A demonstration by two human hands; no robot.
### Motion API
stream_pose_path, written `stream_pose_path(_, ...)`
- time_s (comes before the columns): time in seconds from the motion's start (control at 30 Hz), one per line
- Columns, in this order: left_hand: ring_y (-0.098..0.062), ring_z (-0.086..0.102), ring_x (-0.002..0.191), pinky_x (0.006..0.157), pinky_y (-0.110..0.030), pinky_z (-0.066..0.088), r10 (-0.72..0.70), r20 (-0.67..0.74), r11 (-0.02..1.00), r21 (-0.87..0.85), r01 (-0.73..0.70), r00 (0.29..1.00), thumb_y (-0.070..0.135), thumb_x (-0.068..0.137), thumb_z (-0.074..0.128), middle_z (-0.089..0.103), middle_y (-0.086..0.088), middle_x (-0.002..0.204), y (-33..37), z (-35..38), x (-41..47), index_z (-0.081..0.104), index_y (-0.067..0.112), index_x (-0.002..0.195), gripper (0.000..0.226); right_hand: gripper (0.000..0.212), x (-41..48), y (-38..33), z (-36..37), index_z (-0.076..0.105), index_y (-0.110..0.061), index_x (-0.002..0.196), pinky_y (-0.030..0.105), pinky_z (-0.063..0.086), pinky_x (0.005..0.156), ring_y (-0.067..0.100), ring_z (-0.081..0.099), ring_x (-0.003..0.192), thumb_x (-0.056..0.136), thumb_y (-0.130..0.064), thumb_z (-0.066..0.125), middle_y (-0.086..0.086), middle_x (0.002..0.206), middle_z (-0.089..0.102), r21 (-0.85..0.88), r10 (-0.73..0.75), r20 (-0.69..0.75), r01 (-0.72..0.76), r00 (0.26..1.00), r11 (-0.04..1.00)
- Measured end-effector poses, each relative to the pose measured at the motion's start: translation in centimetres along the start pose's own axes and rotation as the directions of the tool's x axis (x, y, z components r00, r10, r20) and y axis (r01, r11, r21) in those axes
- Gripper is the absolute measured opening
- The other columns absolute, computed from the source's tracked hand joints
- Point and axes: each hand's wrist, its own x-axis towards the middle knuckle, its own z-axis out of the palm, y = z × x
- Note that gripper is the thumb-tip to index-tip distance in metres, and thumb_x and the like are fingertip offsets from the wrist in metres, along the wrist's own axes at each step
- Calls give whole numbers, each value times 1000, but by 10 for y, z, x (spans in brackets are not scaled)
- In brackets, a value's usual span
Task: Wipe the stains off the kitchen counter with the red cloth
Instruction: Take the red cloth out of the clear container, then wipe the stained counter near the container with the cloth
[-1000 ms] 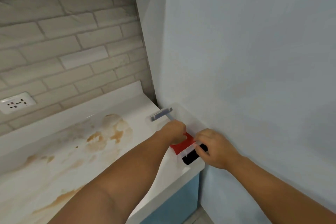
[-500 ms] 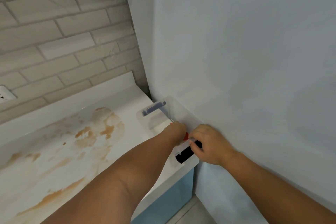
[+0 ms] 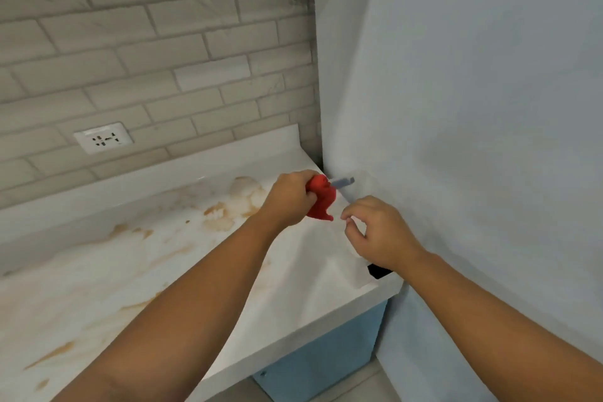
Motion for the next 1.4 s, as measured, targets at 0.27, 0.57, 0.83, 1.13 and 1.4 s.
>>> stream_pose_path(0.27, -15, 61, 84, 67, -22, 46, -278, -167, 958, 18, 285, 946, 5, 83, 52, 69, 5, 95, -133, -71, -156, 67, 28, 115, 42, 23, 6, -94, 93, 69, -17, 110, 21, 43, 91, 11, 57, 106, 94, -23, 54, -4, 112, 66, 93, -159, 189, 144, 969, 985)
stream_pose_path(0.57, -25, 41, 137, 114, -31, 30, -343, -40, 913, 220, 344, 938, 20, 95, 51, 48, -3, 148, -220, 16, -303, 48, 19, 144, 49, 27, -55, -101, 186, 65, -17, 118, 20, 36, 97, 13, 51, 118, 93, -20, 55, -2, 122, 61, 40, -92, 389, 83, 917, 996)
stream_pose_path(0.83, -24, 47, 121, 102, -30, 37, -407, -293, 895, 62, 442, 865, 32, 103, 39, 60, -5, 128, -200, 28, -303, 61, 12, 123, 35, 31, -79, -82, 199, 65, -5, 117, 37, 44, 101, 28, 54, 118, 86, -9, 64, 11, 123, 61, -59, -77, 343, 103, 936, 993)
stream_pose_path(1.13, -32, 5, 150, 123, -45, 3, -628, -245, 686, 274, 674, 739, 38, 101, 20, 13, -15, 162, -203, 73, -266, 14, 3, 155, 64, 60, -63, -38, 196, 32, -7, 148, 44, 23, 118, 30, 27, 143, 97, -37, 46, 14, 155, 32, -235, 0, 434, 113, 901, 965)
stream_pose_path(1.4, -24, 4, 152, 123, -40, 2, -490, -145, 811, 285, 511, 860, 37, 105, 13, 16, -3, 164, -199, 84, -215, 19, 14, 156, 56, 65, -41, -1, 197, 23, -7, 151, 44, 13, 121, 27, 12, 149, 100, -45, 34, 11, 161, 16, -300, 44, 477, 115, 878, 947)
